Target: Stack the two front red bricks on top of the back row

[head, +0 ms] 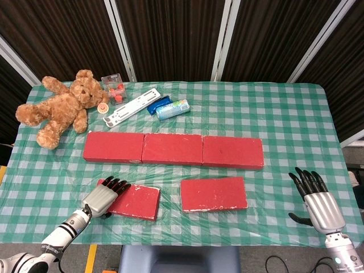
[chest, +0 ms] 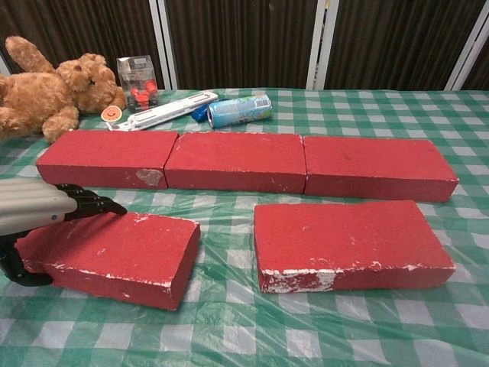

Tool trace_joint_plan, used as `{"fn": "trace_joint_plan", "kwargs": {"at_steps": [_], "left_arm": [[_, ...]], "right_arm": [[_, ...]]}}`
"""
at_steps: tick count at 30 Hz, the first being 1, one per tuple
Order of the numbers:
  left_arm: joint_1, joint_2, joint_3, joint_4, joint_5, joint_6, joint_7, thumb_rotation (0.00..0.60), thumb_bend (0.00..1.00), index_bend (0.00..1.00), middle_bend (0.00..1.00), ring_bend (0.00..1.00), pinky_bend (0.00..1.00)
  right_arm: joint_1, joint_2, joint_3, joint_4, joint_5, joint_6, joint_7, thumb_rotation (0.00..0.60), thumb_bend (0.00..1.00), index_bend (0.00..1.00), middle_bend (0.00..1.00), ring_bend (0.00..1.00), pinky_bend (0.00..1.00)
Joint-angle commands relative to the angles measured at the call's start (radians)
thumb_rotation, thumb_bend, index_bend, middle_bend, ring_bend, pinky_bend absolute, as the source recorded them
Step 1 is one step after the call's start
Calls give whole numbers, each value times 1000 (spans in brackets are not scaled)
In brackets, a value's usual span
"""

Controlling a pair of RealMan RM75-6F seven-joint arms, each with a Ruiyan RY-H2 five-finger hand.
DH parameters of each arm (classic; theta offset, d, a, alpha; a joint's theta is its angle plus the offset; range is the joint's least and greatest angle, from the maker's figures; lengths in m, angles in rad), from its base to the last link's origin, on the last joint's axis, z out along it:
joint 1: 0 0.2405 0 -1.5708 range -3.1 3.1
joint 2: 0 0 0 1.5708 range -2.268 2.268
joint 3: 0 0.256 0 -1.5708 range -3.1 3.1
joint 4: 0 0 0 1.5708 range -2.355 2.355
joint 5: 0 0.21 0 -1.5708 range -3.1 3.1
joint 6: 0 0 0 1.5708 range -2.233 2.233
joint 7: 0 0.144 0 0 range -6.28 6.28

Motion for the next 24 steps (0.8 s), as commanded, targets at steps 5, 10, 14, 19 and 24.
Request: {"fn": "trace_joint_plan", "kwargs": {"at_steps": [5,10,14,19,24], "left_arm": [[-7,-12,10,16,4,1,3,600,265,165,554,349,519],[4,-21,10,28,44,38,-16,600,307,345,789,556,724],[19,-27,14,45,76,64,-52,600,387,448,893,647,814],[38,-34,20,68,117,97,-85,600,399,474,913,666,830],[70,-38,29,88,178,152,-139,600,399,482,917,670,839]], "right_arm": [[-2,2,0,0,0,3,2,600,85,0,0,0,0],[0,-1,0,0,1,-1,1,600,86,0,0,0,0],[2,-4,-1,0,2,-7,-6,600,86,0,0,0,0],[2,-6,-1,-2,1,-7,-13,600,86,0,0,0,0],[1,-8,-2,-2,2,-7,-16,600,86,0,0,0,0]]}}
